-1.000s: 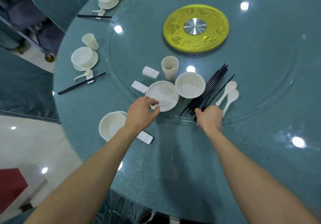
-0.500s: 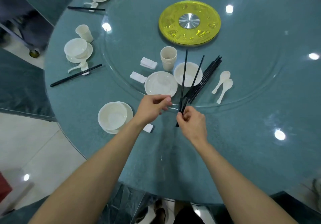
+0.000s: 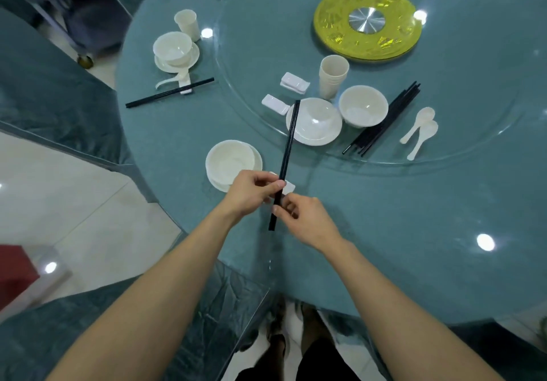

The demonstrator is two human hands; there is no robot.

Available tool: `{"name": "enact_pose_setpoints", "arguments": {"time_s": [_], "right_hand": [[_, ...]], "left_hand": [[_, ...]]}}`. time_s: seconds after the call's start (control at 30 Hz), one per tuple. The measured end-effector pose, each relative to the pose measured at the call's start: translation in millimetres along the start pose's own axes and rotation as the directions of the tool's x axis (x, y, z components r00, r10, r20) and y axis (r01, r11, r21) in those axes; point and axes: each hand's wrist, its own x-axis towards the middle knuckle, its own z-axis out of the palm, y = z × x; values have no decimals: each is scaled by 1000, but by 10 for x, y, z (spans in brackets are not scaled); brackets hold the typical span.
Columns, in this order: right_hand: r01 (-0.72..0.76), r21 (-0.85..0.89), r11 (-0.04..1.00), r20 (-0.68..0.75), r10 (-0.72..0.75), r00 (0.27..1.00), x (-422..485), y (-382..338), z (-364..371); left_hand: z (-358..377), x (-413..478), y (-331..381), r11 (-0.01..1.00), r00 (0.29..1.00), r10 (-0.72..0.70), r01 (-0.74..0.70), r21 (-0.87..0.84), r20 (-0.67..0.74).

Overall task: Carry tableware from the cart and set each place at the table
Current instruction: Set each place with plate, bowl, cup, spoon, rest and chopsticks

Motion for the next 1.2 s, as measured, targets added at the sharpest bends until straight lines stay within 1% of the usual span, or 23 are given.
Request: {"name": "enact_pose_setpoints", "arguments": {"time_s": [0.07, 0.13, 0.2, 0.23, 0.37, 0.47, 0.53, 0.7, 0.9, 1.2], "right_hand": [[1, -26, 1000, -50, -2, 999, -7, 56, 64], [-15, -98, 995, -159, 0, 987, -27, 160, 89], [-49, -181, 982, -243, 3, 970, -52, 273, 61], [-68, -223, 972, -262, 8, 965, -68, 325, 46], [-205, -376, 904, -266, 106, 958, -154, 456, 2], [-304, -411, 859, -290, 193, 938, -244, 512, -6], [-333, -430, 839, -286, 223, 932, -278, 538, -15], [-358, -453, 817, -275, 253, 927, -219, 476, -19], [-374, -468, 801, -275, 271, 923, -218, 435, -22], [-381, -493, 782, -254, 290, 923, -214, 386, -55]], "left_hand": [[-81, -18, -108, 999, 999, 1, 2, 54, -52], [-147, -38, -223, 991, 996, -8, 19, 129, -86], [-187, -52, -328, 981, 995, -38, 55, 188, -92], [-196, -56, -383, 974, 995, -54, 72, 215, -85], [-135, -70, -505, 934, 995, -82, 99, 343, -65], [-57, -64, -526, 882, 995, -82, 98, 460, -54], [-6, -38, -542, 856, 995, -89, 96, 509, -38], [69, 36, -595, 807, 993, -113, 114, 580, -37], [169, 79, -556, 758, 997, -64, 77, 648, -44], [216, 47, -557, 758, 993, 0, 78, 647, -119]]}}
